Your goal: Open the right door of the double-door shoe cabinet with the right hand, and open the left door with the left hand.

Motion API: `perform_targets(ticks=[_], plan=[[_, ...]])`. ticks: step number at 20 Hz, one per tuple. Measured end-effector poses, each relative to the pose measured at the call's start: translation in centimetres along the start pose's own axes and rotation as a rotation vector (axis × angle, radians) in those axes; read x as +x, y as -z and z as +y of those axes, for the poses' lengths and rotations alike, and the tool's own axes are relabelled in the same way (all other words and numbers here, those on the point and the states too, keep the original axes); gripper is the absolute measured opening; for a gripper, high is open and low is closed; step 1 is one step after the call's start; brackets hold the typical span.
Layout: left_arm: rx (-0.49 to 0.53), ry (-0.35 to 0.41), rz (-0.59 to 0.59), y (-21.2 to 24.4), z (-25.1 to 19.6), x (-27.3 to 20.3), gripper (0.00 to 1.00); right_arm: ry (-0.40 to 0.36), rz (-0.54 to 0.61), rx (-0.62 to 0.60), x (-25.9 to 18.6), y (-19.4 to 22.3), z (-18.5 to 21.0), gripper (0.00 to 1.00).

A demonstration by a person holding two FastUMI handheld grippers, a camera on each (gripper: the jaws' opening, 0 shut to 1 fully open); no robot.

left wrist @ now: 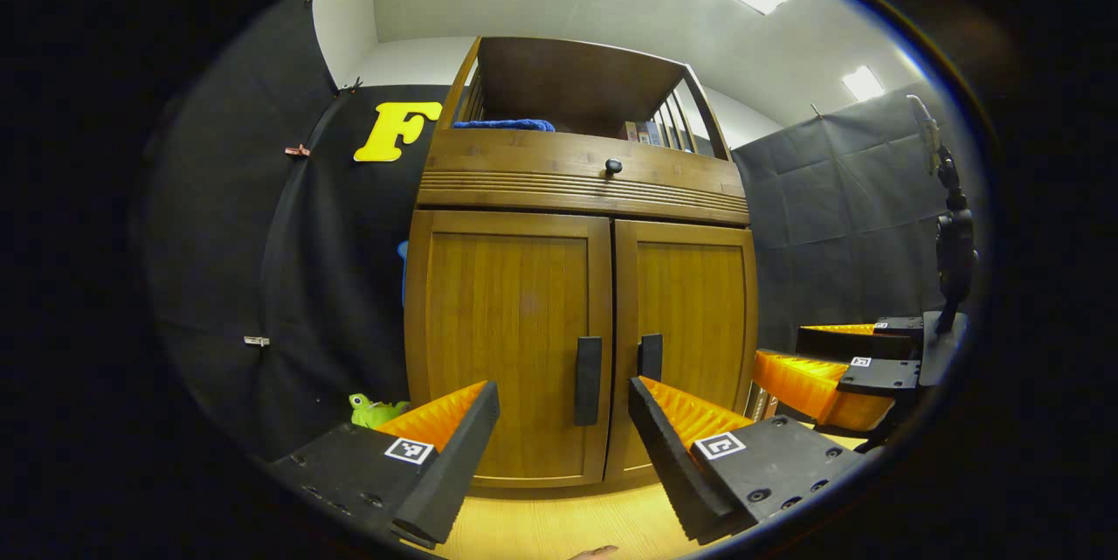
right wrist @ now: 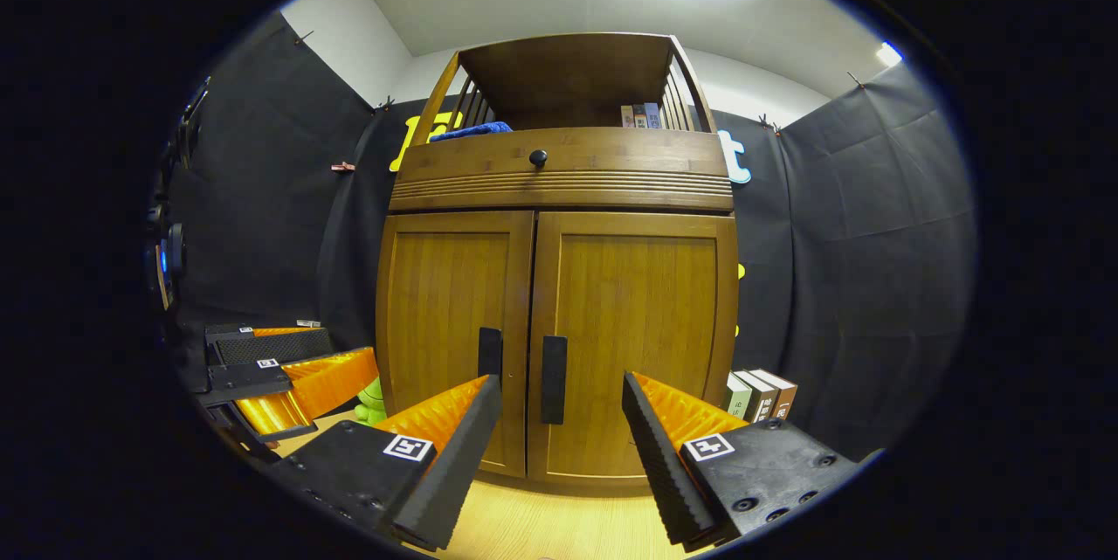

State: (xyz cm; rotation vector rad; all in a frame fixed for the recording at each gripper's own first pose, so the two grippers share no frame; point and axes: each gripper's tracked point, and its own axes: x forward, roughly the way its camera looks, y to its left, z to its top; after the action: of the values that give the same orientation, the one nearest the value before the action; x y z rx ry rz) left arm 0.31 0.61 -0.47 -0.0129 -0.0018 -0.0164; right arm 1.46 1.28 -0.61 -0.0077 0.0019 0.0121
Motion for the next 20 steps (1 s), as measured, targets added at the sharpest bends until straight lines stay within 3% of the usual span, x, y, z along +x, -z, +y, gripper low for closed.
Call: perform_targets(ticks=[10, 12, 20], plan=[[-0.001, -0.017, 0.008, 0.4, 1.6, -0.4, 0.93, -0.016, 0.026, 0.0, 2.7, 1.5, 1.2, 0.89], [0.0, -0.018, 0.007, 0.4, 1.7, -0.6, 0.96, -0.006, 0.028, -0.002, 3.6, 1.9, 1.1, 0.89], [-0.001, -0.001, 0.008, 0.6, 2.2, -1.6, 0.94, 0.023, 0.039, 0.019, 9.5, 3.7, 1.0, 0.89]])
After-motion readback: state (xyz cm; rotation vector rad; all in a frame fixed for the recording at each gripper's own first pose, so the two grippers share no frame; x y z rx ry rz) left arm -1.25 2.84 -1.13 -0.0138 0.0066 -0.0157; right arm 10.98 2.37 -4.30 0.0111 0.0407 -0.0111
